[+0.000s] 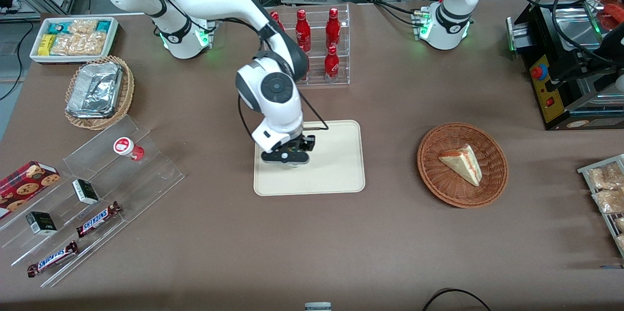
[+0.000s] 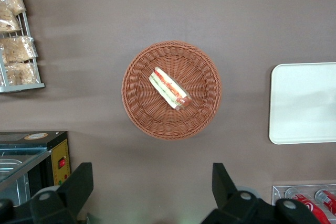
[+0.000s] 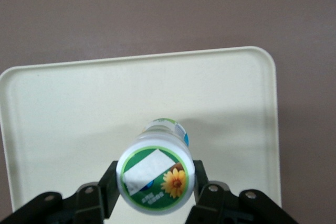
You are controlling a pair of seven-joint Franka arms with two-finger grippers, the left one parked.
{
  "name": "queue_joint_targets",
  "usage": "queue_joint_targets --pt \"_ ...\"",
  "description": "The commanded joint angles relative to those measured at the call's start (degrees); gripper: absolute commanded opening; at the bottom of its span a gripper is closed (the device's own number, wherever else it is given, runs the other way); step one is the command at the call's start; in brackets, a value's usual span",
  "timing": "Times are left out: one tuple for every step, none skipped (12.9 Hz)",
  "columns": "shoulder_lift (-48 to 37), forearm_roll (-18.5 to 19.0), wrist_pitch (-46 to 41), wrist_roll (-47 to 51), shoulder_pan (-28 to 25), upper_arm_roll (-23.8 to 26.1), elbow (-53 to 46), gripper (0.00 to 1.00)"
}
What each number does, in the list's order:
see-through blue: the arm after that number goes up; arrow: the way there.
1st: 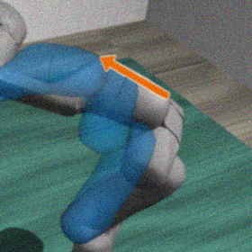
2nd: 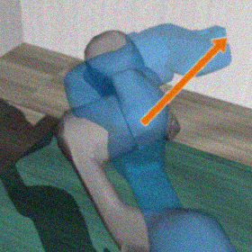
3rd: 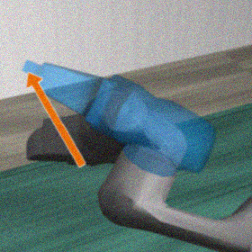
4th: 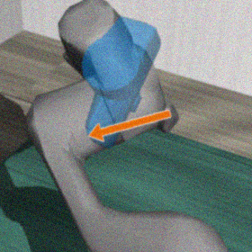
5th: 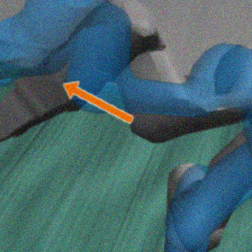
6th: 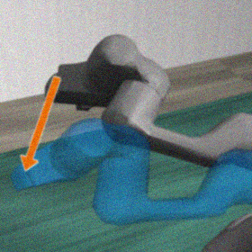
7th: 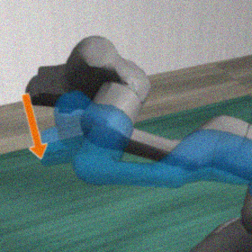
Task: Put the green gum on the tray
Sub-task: 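Lower the gum tub onto the tray and open the right gripper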
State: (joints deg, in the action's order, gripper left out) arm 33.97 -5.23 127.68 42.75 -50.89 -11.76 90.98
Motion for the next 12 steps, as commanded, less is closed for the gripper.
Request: queue_joint_targets --pt "3.8 -0.7 1.8 0.7 0.4 1.7 -2.4 0.0" --pt "4.4 -0.8 2.8 1.7 0.4 2.0 -2.4 0.0" --pt "5.0 -0.8 3.4 2.9 0.2 2.4 -2.4 0.0" --pt "5.4 -0.9 4.1 3.1 0.3 3.5 -2.4 0.0" --pt "5.7 -1.4 4.5 3.4 0.3 3.7 -2.3 0.0" --pt "5.7 -2.9 4.6 3.4 0.3 3.8 -2.2 0.0" --pt "5.7 -4.2 4.6 3.4 0.2 3.8 -2.0 0.0" --pt "5.8 -4.3 4.9 3.4 0.2 3.9 -1.9 0.0" --pt "6.0 -4.3 5.3 3.3 0.2 4.0 -1.7 0.0" --pt "6.2 -4.3 5.3 3.2 0.3 4.0 -1.7 0.31" --pt "6.3 -4.3 5.3 3.3 0.3 4.0 -1.7 0.79" --pt "6.2 -4.3 5.3 2.6 0.3 4.0 -1.6 0.8"
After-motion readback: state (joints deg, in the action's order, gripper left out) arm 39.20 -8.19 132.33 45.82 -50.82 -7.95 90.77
